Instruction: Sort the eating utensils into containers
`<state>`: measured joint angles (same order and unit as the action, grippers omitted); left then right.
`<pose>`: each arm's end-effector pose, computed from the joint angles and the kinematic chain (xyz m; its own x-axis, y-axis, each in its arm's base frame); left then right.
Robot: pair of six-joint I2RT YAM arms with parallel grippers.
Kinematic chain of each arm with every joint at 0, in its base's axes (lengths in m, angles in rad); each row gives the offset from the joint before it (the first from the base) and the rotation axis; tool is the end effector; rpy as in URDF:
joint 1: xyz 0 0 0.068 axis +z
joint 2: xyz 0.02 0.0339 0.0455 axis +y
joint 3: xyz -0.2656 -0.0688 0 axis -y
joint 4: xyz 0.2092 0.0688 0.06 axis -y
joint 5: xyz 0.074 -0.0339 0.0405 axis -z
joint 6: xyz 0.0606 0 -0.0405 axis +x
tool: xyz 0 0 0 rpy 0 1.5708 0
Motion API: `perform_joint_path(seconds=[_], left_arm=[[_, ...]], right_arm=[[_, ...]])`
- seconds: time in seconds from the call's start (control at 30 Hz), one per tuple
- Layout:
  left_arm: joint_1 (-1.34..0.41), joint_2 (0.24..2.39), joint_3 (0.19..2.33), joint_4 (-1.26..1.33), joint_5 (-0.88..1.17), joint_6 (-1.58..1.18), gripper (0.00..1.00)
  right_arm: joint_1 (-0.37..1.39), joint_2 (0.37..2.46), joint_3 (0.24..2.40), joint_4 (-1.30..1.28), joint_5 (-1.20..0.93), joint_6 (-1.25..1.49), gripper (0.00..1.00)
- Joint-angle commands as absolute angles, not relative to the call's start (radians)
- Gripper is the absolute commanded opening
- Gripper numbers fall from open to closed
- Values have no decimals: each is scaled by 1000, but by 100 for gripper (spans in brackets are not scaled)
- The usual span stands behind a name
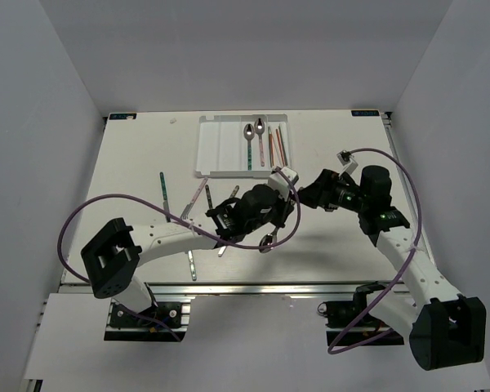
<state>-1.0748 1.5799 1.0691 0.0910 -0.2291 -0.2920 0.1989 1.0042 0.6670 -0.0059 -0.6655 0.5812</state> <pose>0.1814 -0.3063 0.2749 -0.4039 0.1574 -0.9012 0.6699 0.7217 -0.1742 0.1978 0.0780 0.2841 -0.6739 0.3047 -0.6730 -0.4253 0.5850 0.6906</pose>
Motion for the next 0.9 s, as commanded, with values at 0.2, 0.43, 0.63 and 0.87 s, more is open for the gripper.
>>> perform_joint_path(seconds=[0.2, 0.43, 0.63, 0.87], left_arm=[[-1074, 1490, 1039, 207, -104, -272, 0], [-1074, 1477, 1049, 167, -200, -255, 0], [-1074, 1453, 1130, 49, -398, -304, 85], [-1074, 1358, 1229, -429, -739, -981, 98]], right_arm=[[219, 1055, 629, 238, -706, 733, 60], [244, 1068, 634, 276, -692, 800, 0], [247, 1051, 626, 371, -658, 864, 0], [247, 928, 477, 743, -164, 978, 0]])
